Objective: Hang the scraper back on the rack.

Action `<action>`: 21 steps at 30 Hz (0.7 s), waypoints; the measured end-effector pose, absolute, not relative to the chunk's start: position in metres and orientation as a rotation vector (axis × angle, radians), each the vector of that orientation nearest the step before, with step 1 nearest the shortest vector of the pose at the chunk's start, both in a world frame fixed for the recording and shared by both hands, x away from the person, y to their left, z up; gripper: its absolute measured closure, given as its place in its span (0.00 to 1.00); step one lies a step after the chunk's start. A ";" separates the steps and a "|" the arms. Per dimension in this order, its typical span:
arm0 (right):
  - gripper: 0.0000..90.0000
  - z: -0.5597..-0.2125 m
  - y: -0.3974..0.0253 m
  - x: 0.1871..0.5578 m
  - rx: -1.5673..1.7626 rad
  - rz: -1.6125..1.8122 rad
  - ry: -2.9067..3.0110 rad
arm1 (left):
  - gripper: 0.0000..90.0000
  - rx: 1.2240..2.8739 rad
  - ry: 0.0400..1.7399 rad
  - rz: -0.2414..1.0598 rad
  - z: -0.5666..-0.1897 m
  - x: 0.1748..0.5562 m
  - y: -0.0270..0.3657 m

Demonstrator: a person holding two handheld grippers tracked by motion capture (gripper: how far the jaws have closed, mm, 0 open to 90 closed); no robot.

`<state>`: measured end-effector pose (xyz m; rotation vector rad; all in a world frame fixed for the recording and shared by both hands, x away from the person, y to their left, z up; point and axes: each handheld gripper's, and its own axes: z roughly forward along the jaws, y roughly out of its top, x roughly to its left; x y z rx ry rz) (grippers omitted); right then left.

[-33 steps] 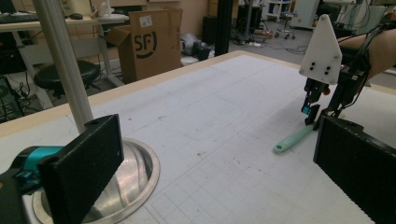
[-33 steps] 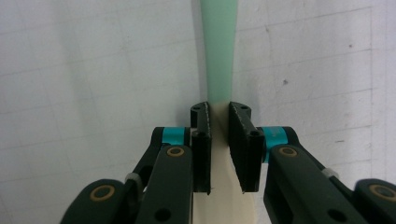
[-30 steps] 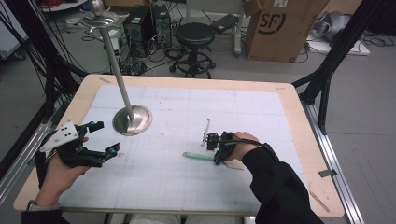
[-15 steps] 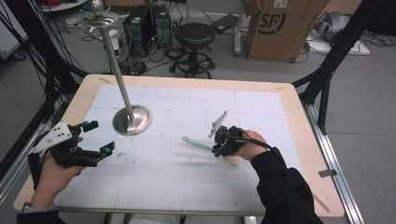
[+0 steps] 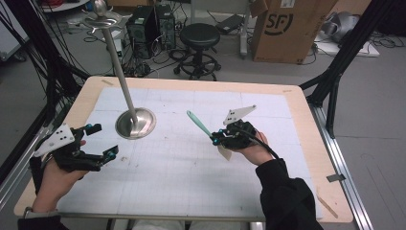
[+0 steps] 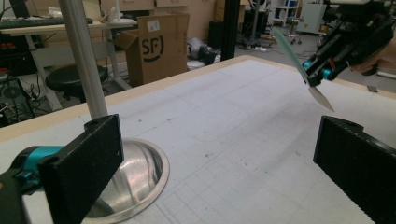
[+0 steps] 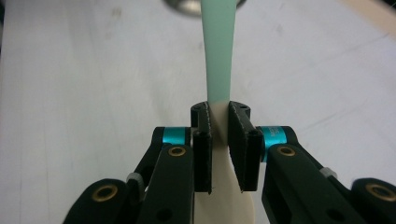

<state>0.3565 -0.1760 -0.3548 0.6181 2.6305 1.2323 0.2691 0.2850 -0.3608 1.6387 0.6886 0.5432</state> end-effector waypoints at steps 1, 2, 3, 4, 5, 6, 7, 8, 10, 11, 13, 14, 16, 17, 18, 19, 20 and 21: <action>0.89 -0.353 -0.175 0.356 0.631 1.267 2.591 | 0.02 1.638 0.688 0.542 -0.361 0.269 0.285; 0.89 -0.351 -0.174 0.356 0.648 1.299 2.557 | 0.02 1.638 0.689 0.542 -0.361 0.269 0.284; 0.89 -0.348 -0.172 0.355 0.661 1.314 2.531 | 0.02 1.638 0.686 0.542 -0.361 0.269 0.284; 0.89 -0.346 -0.170 0.354 0.667 1.329 2.506 | 0.02 1.640 0.685 0.543 -0.360 0.269 0.284; 0.89 -0.344 -0.168 0.355 0.668 1.351 2.486 | 0.02 1.637 0.684 0.544 -0.360 0.269 0.284; 0.89 -0.343 -0.166 0.355 0.667 1.362 2.465 | 0.02 1.637 0.683 0.544 -0.360 0.269 0.284; 0.89 -0.341 -0.163 0.355 0.672 1.379 2.450 | 0.02 1.637 0.680 0.543 -0.359 0.269 0.284; 0.89 -0.339 -0.161 0.355 0.670 1.401 2.438 | 0.02 1.636 0.679 0.543 -0.359 0.269 0.284; 0.89 -0.335 -0.155 0.355 0.668 1.432 2.414 | 0.02 1.635 0.681 0.547 -0.359 0.269 0.283; 0.89 -0.333 -0.152 0.356 0.671 1.451 2.409 | 0.02 1.632 0.680 0.550 -0.359 0.269 0.283; 0.89 -0.329 -0.145 0.358 0.649 1.480 2.392 | 0.02 1.630 0.676 0.549 -0.358 0.268 0.282; 0.89 -0.328 -0.142 0.359 0.636 1.475 2.398 | 0.02 1.633 0.672 0.549 -0.358 0.267 0.281; 0.89 -0.324 -0.135 0.361 0.606 1.456 2.400 | 0.02 1.648 0.669 0.549 -0.359 0.266 0.280; 0.89 -0.322 -0.132 0.361 0.605 1.470 2.391 | 0.02 1.648 0.673 0.549 -0.360 0.265 0.280; 0.89 -0.320 -0.130 0.363 0.606 1.498 2.381 | 0.02 1.649 0.675 0.548 -0.360 0.265 0.281; 0.89 -0.317 -0.127 0.363 0.606 1.517 2.363 | 0.02 1.648 0.680 0.548 -0.361 0.264 0.281; 0.89 -0.315 -0.125 0.364 0.604 1.531 2.350 | 0.02 1.649 0.682 0.549 -0.361 0.264 0.282; 0.89 -0.312 -0.122 0.366 0.613 1.551 2.344 | 0.02 1.647 0.683 0.550 -0.361 0.263 0.282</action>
